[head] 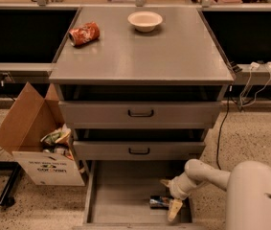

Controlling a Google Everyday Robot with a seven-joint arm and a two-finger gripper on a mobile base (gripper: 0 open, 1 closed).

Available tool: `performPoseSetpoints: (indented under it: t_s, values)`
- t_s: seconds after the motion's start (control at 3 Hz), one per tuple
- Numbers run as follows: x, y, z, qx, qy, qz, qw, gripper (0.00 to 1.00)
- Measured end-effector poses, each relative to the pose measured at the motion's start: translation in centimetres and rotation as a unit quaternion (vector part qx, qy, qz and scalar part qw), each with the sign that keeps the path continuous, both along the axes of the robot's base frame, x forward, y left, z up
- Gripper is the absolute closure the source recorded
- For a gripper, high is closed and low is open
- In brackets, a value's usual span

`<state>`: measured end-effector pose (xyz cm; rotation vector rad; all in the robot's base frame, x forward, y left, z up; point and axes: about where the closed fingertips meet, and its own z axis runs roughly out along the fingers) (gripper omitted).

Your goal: Pick redbull can from bottom drawer and place on counter

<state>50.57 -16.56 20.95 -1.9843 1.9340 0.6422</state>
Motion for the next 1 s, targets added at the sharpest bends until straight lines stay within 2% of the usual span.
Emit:
performPoseSetpoints:
  t_s: [0.33, 0.67, 1.0]
  values:
    - [1.5, -0.7, -0.8, 0.001, -0.014, -0.011, 0.9998, 0.0]
    - [2.9, -0.8, -3.0, 0.004, -0.04, -0.024, 0.9989, 0.0]
    - [3.6, -0.9, -4.5, 0.003, -0.051, -0.032, 0.9982, 0.0]
